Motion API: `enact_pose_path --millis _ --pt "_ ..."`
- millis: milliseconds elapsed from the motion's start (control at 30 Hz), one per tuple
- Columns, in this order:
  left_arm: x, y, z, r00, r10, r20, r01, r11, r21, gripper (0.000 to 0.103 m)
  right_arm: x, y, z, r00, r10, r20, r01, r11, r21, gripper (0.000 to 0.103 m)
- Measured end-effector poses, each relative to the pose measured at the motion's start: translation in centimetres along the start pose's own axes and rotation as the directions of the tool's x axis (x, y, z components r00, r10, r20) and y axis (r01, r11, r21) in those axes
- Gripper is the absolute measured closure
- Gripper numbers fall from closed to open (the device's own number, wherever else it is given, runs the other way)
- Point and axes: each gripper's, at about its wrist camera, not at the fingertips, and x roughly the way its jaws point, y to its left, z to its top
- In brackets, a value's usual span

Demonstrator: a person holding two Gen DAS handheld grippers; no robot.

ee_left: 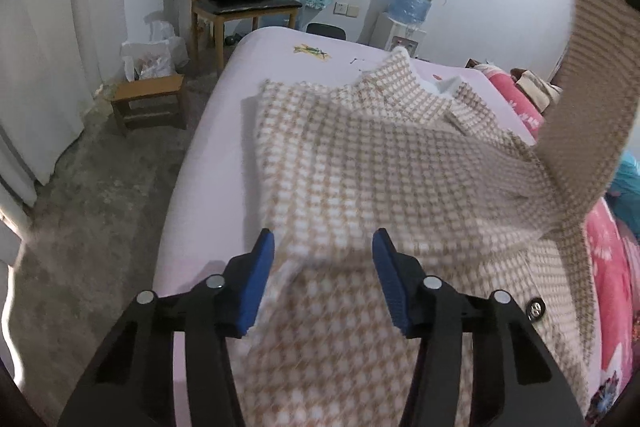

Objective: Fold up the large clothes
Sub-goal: 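Grasp the coat sleeve with the right gripper and lift it across the body, then lower the sleeve onto the coat and open the right gripper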

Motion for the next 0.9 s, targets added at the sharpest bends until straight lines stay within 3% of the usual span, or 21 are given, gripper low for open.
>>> enact_pose_path --millis 33,67,100,133,167,200,267,400,500,600,733,900 --pt "-0.3 0.5 -0.3 1.000 -0.010 -0.003 0.010 1.000 -0.011 0.054 1.4 2.8 -1.2 0.997 0.062 -0.046 -0.064 0.997 -0.032 0.086" --pt "-0.5 0.8 -0.5 1.000 -0.015 -0.005 0.015 1.000 -0.021 0.054 2.3 4.0 -2.0 0.991 0.103 -0.080 -0.106 0.993 -0.044 0.076" --pt "-0.8 1.3 -0.8 1.000 -0.022 -0.008 0.021 0.999 -0.034 0.054 3.5 5.6 -3.2 0.978 0.162 -0.130 -0.170 0.984 -0.052 0.067" --pt "-1.0 1.6 -1.0 0.999 -0.034 -0.009 0.033 0.998 -0.044 0.054 4.6 7.0 -4.8 0.957 0.228 -0.179 -0.240 0.970 -0.045 0.049" --pt "-1.1 1.8 -1.0 0.999 -0.045 -0.009 0.044 0.998 -0.050 0.054 5.3 7.7 -5.9 0.940 0.270 -0.207 -0.283 0.958 -0.037 0.043" --pt "-1.3 2.1 -1.1 0.998 -0.056 -0.010 0.056 0.997 -0.056 0.054 6.0 8.2 -7.4 0.919 0.310 -0.243 -0.326 0.945 -0.029 0.043" --pt "-1.7 2.4 -1.2 0.996 -0.086 -0.003 0.086 0.995 -0.058 0.054 6.8 7.6 -9.1 0.903 0.322 -0.285 -0.339 0.941 -0.008 0.043" --pt "-1.7 2.4 -0.3 0.986 -0.167 0.003 0.167 0.984 -0.056 0.054 7.4 2.6 -10.8 0.912 0.267 -0.312 -0.263 0.963 0.057 0.038" --pt "-0.5 2.0 1.3 0.981 -0.195 0.000 0.194 0.978 -0.073 0.054 8.1 -3.8 -11.6 0.922 0.185 -0.340 -0.146 0.980 0.136 0.038" --pt "1.3 2.4 2.8 0.984 -0.177 -0.014 0.174 0.977 -0.121 0.054 8.7 -7.9 -13.0 0.919 0.117 -0.376 -0.047 0.981 0.189 0.038" --pt "4.7 2.8 4.9 0.994 -0.091 -0.059 0.082 0.986 -0.144 0.055 11.1 -12.4 -15.4 0.888 0.109 -0.446 0.020 0.961 0.276 0.038" --pt "6.8 1.8 6.0 0.994 -0.012 -0.104 0.005 0.998 -0.066 0.084 14.9 -15.4 -17.8 0.850 0.130 -0.511 0.068 0.934 0.351 0.038"
